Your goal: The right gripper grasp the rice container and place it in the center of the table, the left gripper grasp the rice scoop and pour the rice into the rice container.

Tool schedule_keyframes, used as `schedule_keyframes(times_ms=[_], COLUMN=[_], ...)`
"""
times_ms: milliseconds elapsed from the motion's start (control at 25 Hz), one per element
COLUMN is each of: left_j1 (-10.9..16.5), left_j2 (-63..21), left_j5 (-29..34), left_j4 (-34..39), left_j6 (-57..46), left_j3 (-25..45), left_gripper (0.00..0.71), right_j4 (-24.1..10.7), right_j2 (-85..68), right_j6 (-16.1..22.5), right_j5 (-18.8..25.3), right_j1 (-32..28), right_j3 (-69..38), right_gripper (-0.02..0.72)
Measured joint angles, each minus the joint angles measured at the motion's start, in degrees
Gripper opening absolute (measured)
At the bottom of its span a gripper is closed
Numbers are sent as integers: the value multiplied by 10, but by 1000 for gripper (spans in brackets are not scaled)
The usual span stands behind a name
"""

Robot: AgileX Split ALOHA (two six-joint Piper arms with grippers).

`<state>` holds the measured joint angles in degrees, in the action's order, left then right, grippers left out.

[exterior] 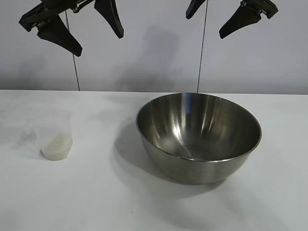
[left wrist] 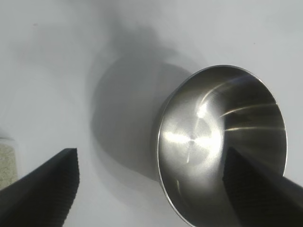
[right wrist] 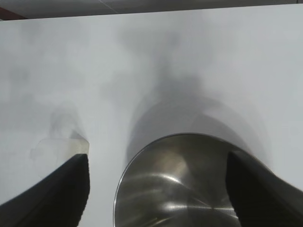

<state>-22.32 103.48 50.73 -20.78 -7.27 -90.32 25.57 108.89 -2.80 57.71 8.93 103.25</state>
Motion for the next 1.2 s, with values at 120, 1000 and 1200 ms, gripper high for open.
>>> schedule_keyframes(times_ms=[120, 1000, 1200], left_j1=[0, 0, 0], left_j2=[0, 0, 0], left_j5=[0, -1, -2], left_j4=[0, 0, 0], left_j6=[0, 0, 0], left_j3=[0, 0, 0], left_gripper=[600, 600, 600], right_j4=[0, -159, -162], right_j2=[0, 1, 20], right_j6=[0, -18, -35], right_j5=[0, 129, 119], right_j1=[0, 0, 0], right_j3=[0, -12, -106], right_gripper=[543, 538, 537])
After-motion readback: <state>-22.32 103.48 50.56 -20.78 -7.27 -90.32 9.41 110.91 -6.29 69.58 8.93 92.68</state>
